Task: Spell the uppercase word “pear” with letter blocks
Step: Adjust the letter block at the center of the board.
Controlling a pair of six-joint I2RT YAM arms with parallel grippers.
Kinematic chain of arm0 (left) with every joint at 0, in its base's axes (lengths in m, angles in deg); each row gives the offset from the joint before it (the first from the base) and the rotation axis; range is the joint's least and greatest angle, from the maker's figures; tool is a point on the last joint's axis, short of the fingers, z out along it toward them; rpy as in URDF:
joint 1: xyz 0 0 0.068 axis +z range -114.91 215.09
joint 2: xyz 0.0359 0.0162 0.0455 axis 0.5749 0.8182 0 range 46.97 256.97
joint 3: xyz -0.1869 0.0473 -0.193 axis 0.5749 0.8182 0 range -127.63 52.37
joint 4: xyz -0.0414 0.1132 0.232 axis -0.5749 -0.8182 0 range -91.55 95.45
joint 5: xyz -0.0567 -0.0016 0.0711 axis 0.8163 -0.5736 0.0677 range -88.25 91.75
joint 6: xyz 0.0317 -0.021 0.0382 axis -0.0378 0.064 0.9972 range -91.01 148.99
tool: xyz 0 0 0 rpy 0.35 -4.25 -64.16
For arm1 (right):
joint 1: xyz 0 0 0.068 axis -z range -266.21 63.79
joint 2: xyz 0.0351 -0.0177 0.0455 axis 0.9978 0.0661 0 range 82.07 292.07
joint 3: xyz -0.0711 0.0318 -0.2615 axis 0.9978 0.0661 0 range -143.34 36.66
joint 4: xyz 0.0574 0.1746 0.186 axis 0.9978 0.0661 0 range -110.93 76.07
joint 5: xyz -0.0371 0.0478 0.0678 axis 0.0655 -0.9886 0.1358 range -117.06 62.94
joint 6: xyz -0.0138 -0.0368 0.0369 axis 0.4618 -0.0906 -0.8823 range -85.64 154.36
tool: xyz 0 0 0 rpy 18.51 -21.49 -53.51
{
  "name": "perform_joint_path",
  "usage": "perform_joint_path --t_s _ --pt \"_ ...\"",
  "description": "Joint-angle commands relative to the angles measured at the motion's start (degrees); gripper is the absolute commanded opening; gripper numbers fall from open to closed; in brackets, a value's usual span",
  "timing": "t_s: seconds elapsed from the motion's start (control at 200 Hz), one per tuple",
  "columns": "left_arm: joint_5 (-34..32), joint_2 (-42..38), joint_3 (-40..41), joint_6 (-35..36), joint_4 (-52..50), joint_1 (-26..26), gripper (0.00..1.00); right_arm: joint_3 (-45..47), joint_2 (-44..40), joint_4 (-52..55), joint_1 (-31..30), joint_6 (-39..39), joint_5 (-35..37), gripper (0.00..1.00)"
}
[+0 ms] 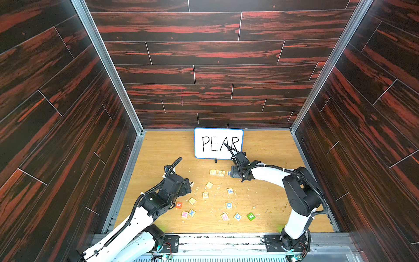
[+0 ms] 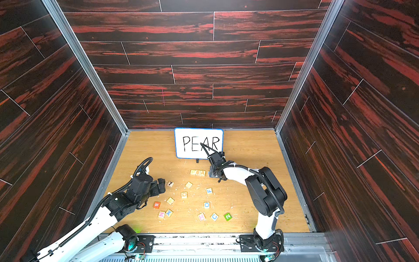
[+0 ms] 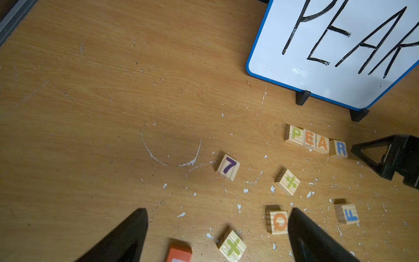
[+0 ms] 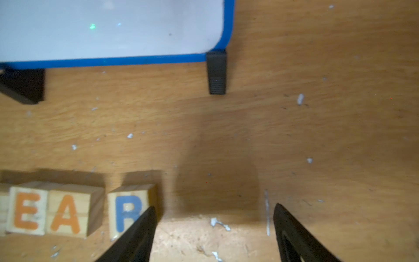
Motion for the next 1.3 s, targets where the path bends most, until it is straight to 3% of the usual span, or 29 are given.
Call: perform_joint_path --t_s 0.0,0.782,1.077,1.293 --pt "-0.8 -0.6 -1.6 -0.5 0.2 0.2 0.99 -0.1 2.2 -0.8 -0.4 0.6 -1.8 0.81" --pt "-1.1 -1.1 -1.7 -0.3 -0.5 0.2 0.99 -1.5 1.2 1.7 -1.5 -0.8 -0.6 0.81" --pt "-1.0 -1.1 -1.7 -0.2 -0.2 0.2 0.99 2.6 -2.9 2.9 -2.7 -1.6 -0.6 0.81" --pt "-0.5 -0.7 -1.6 -0.4 0.2 0.2 0.99 2.4 -1.3 2.5 -4.4 -2.2 -0.9 0.81"
